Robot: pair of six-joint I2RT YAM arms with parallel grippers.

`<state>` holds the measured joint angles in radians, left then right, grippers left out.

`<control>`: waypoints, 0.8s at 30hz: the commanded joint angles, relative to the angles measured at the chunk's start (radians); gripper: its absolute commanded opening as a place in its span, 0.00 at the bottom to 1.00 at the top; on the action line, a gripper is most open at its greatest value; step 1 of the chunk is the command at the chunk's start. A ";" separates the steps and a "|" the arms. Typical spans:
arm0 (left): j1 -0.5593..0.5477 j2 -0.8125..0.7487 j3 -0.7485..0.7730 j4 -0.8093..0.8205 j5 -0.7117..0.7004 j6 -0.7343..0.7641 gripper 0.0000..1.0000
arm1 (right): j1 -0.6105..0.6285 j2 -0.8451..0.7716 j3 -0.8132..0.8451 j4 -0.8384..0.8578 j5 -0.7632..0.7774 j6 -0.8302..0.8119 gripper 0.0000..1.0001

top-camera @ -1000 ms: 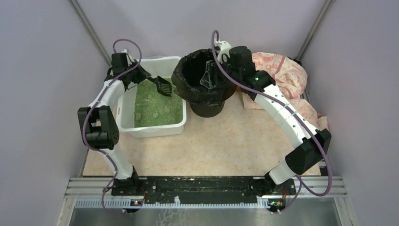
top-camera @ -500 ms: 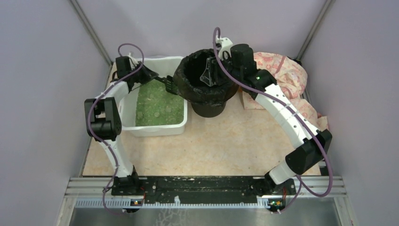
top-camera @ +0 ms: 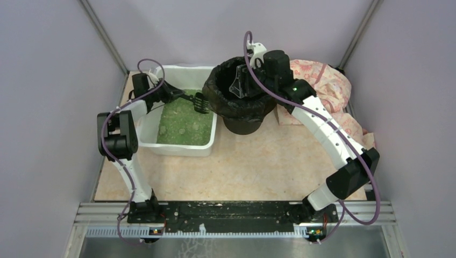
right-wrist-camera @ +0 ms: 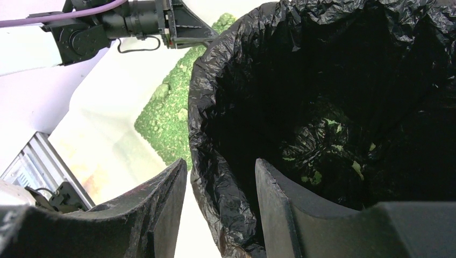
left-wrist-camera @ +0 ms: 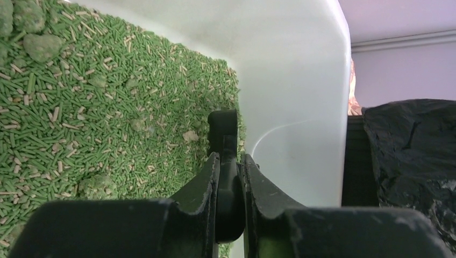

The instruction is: Clean the litter box

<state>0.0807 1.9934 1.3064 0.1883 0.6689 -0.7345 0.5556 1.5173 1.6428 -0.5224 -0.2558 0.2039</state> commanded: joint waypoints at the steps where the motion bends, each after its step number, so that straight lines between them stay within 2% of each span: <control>1: 0.055 -0.030 -0.031 -0.063 0.115 -0.036 0.00 | -0.005 -0.028 -0.008 0.041 0.006 0.012 0.50; 10: 0.184 -0.084 -0.033 0.008 0.219 -0.119 0.00 | -0.005 -0.030 -0.020 0.050 0.010 0.024 0.50; 18: 0.236 -0.109 -0.057 0.063 0.265 -0.161 0.00 | -0.005 0.000 0.009 0.052 0.012 0.025 0.50; 24: 0.269 -0.113 -0.041 0.039 0.258 -0.118 0.00 | -0.005 0.013 0.012 0.066 0.005 0.041 0.50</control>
<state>0.3298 1.9244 1.2549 0.2062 0.8650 -0.8433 0.5552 1.5246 1.6165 -0.5140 -0.2516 0.2302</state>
